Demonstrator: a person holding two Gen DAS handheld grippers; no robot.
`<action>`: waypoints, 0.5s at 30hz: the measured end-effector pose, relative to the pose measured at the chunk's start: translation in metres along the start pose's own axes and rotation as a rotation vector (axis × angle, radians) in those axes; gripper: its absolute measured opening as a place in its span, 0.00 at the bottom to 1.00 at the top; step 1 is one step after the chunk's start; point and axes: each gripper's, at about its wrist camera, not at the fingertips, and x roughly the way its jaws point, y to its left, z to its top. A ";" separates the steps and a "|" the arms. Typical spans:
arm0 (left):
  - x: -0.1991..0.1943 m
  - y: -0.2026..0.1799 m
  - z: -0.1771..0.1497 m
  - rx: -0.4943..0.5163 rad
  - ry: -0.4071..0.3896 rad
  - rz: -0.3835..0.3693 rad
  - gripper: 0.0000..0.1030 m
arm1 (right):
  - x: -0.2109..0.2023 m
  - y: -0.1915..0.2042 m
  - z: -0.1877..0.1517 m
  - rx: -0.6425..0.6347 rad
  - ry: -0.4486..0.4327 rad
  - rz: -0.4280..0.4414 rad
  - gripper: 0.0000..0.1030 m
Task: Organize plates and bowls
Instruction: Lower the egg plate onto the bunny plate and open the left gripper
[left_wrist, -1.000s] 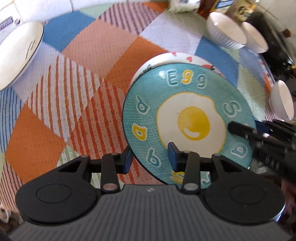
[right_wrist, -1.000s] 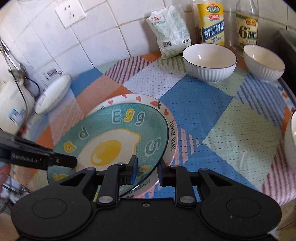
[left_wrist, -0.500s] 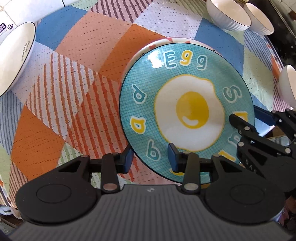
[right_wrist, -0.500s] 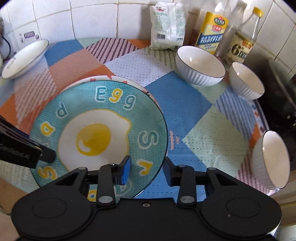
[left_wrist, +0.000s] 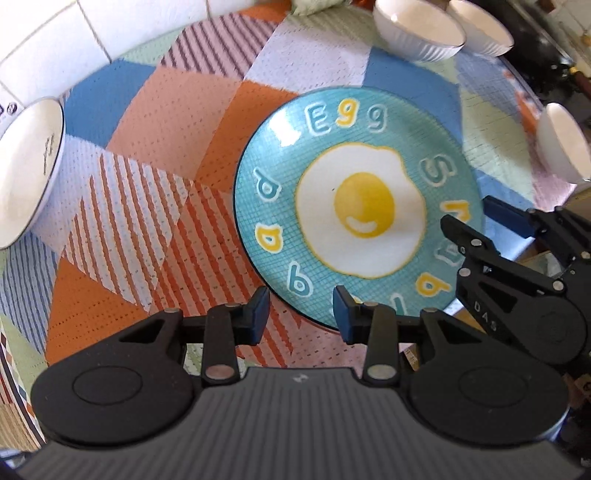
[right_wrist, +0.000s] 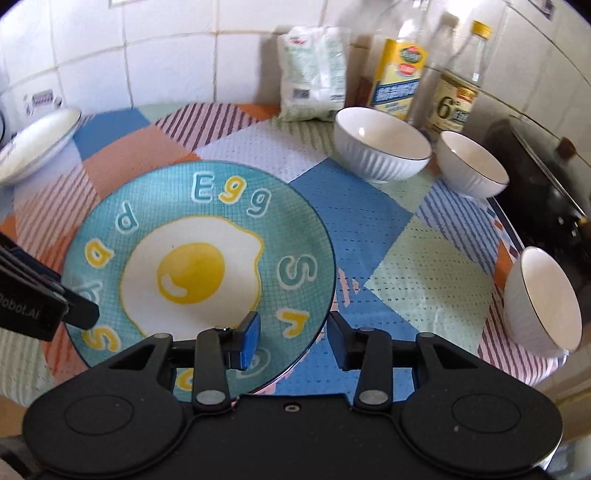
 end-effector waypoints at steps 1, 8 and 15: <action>-0.004 0.001 0.001 0.004 -0.001 -0.005 0.35 | -0.005 -0.002 0.000 0.029 -0.014 0.011 0.44; -0.047 0.016 0.004 0.050 -0.046 -0.012 0.35 | -0.045 -0.003 0.008 0.165 -0.094 0.010 0.44; -0.085 0.052 -0.012 0.074 -0.094 -0.011 0.37 | -0.083 0.025 0.013 0.137 -0.179 -0.029 0.47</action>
